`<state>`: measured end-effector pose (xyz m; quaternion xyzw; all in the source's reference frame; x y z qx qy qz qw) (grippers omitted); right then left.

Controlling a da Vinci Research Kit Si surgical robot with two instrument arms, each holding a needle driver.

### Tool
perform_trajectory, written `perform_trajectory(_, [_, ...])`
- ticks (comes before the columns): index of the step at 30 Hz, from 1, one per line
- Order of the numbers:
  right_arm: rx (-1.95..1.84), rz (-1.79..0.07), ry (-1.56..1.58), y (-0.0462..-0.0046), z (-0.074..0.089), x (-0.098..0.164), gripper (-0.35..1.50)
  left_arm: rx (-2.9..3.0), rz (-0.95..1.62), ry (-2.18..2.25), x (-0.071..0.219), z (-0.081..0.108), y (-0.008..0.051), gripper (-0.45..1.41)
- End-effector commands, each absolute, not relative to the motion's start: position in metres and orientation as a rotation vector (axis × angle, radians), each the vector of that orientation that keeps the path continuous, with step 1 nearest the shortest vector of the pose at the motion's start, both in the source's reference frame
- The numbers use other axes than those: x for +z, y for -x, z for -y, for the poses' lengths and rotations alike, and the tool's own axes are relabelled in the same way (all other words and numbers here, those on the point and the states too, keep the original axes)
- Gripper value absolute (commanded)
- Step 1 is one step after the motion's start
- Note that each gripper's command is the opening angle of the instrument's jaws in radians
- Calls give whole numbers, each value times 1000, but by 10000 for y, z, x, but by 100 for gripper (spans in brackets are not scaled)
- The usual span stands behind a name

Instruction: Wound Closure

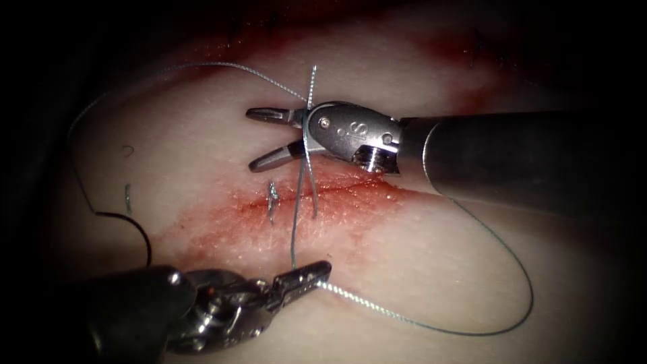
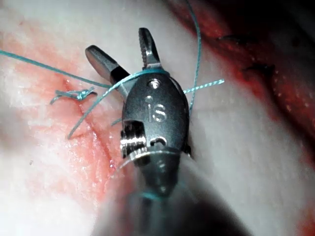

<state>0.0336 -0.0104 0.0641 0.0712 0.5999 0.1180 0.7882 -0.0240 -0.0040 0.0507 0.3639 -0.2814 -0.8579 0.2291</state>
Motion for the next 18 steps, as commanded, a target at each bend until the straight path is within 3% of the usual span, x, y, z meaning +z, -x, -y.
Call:
perform_trajectory(1, [238,-1289,-179,-344,115,652,123,-2351,808,-1000,509,37,241,-45])
perform_trajectory(7, [172,-1279,-289,-337,149,666,120,-2332,918,-982,497,11,210,-45])
perform_trajectory(18, [32,-1305,-594,-321,164,661,105,-2217,858,-1073,528,-26,177,-45])
